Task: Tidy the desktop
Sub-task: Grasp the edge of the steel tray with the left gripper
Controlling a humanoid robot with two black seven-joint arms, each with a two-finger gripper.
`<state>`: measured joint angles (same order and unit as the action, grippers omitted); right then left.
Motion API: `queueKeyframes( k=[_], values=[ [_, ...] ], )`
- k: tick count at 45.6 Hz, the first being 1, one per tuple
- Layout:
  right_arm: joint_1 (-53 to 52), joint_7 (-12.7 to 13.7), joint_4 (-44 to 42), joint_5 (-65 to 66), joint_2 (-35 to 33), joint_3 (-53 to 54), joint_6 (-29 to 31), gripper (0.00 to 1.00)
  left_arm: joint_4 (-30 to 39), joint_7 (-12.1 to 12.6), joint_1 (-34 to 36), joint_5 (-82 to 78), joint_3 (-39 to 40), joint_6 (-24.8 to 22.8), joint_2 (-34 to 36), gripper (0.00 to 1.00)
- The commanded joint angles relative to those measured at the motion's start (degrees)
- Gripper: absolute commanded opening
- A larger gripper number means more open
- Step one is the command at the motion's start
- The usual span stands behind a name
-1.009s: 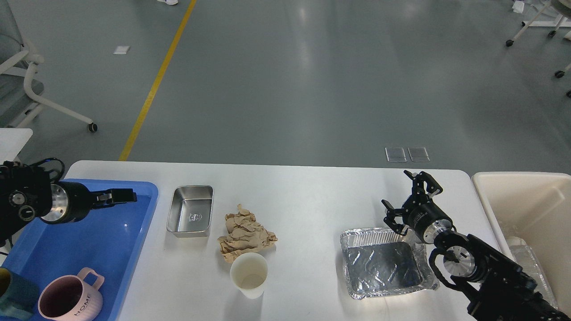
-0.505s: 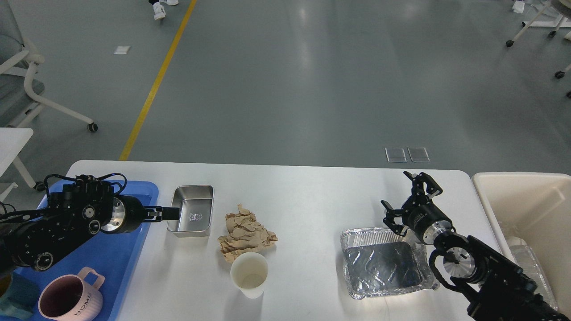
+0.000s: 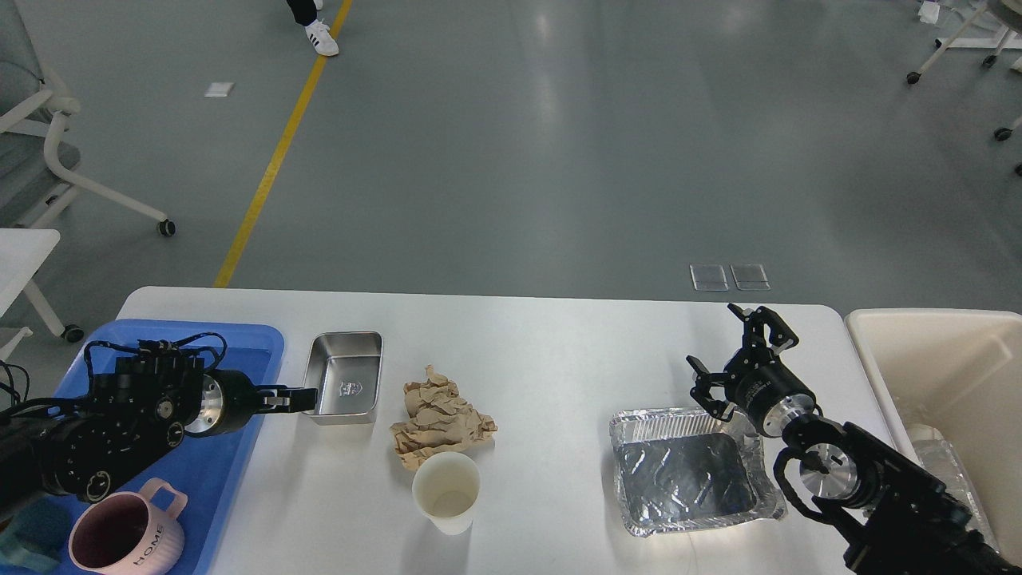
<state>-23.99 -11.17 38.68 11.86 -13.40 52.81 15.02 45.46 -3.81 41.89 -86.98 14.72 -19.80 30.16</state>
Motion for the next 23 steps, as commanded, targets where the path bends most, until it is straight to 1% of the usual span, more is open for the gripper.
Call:
queueKeyframes(
  k=[1,6,11,17,23],
  values=[
    [0.2,0.0,0.3,-0.1,-0.3,0.3,-0.1,1.00,-0.8,-1.0,-0.1,0.0,-0.1,0.3,-0.5,0.67],
    [0.3,0.0,0.4,-0.1,-0.3,0.5,-0.1,1.00,-2.4,-1.5,0.1,0.0,-0.1,0.2,-1.3,0.52],
    [0.3,0.0,0.4,0.0,-0.4,0.6,0.0,1.00,-3.1,-2.3,0.1,-0.1,-0.2,0.2,-1.8,0.33],
    [0.7,0.0,0.6,-0.1,-0.7,0.6,0.0,1.00,-3.8,-2.5,0.1,0.0,-0.2,0.1,-2.0,0.26],
    [0.8,0.0,1.0,-0.1,-0.7,0.6,0.0,1.00,-4.4,-3.9,0.1,-0.1,-0.2,0.1,-2.4,0.20]
  ],
)
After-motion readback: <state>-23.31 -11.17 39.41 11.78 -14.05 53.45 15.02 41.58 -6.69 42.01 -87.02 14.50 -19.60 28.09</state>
